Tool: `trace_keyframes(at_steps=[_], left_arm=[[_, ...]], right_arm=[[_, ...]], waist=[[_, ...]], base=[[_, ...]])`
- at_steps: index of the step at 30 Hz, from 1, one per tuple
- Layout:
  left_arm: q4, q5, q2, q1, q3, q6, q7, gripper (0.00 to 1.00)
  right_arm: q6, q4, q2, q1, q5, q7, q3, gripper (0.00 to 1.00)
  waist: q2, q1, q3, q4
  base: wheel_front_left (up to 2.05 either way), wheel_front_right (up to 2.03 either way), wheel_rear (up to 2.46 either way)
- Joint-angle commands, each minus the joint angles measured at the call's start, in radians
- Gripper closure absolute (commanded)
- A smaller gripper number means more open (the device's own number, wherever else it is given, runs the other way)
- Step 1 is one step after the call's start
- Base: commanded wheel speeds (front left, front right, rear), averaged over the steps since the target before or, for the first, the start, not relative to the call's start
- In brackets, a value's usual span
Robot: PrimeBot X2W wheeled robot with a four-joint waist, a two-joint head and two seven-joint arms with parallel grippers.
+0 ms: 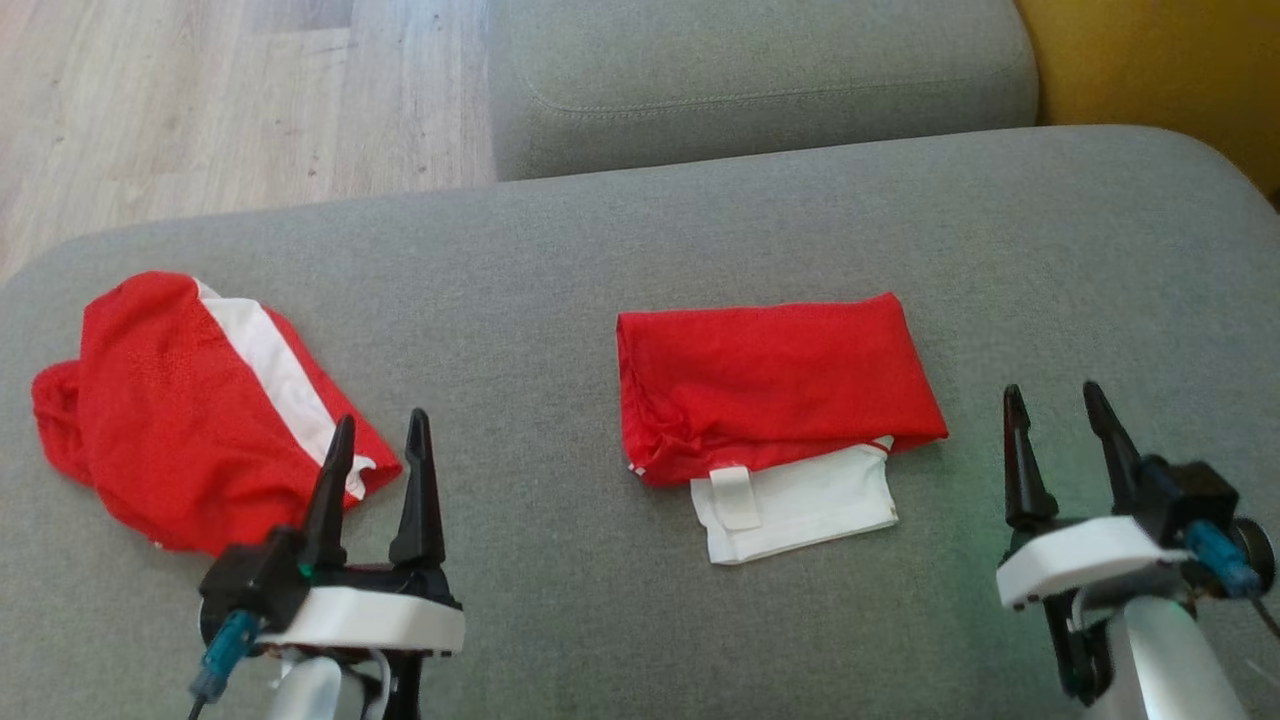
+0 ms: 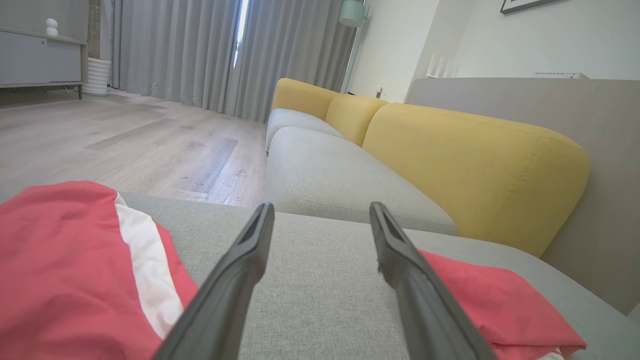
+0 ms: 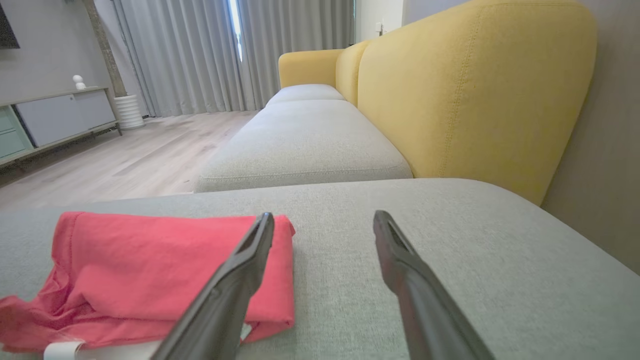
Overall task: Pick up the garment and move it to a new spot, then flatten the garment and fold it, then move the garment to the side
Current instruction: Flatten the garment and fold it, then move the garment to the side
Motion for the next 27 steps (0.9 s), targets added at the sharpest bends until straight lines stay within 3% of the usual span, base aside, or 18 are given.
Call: trace_keyframes(at_steps=[1,14,20,27], left_arm=[[-0.035,0.013,0.004,-0.025,0.034,0.0,-0.008,0.0],[-0.035,0.013,0.004,-0.064,0.002,-0.006,-0.008,0.0],[-0.024,0.012,0.004,-0.105,-0.012,-0.012,-0.008,0.0],[-0.016,0.008,0.004,-0.133,-0.025,-0.016,-0.008,0.0]], right_arm=[[-0.001,-0.043,0.002,-0.022,-0.007,-0.011,0.021,0.0],[-0.001,-0.069,0.006,-0.064,-0.007,0.061,0.012,0.0],[-0.001,0.029,0.006,-0.159,-0.011,0.124,-0.026,0.0],[-0.001,0.225,0.006,-0.267,-0.019,0.2,-0.072,0.0]], waist=[[0.0,0.0001,0.001,-0.001],[0.0,0.0001,0.071,0.038],[0.0,0.0001,0.124,0.088],[0.0,0.0001,0.167,0.14]], base=[[0.0,0.0,0.0],[0.0,0.0,0.0],[0.0,0.0,0.0],[0.0,0.0,0.0]])
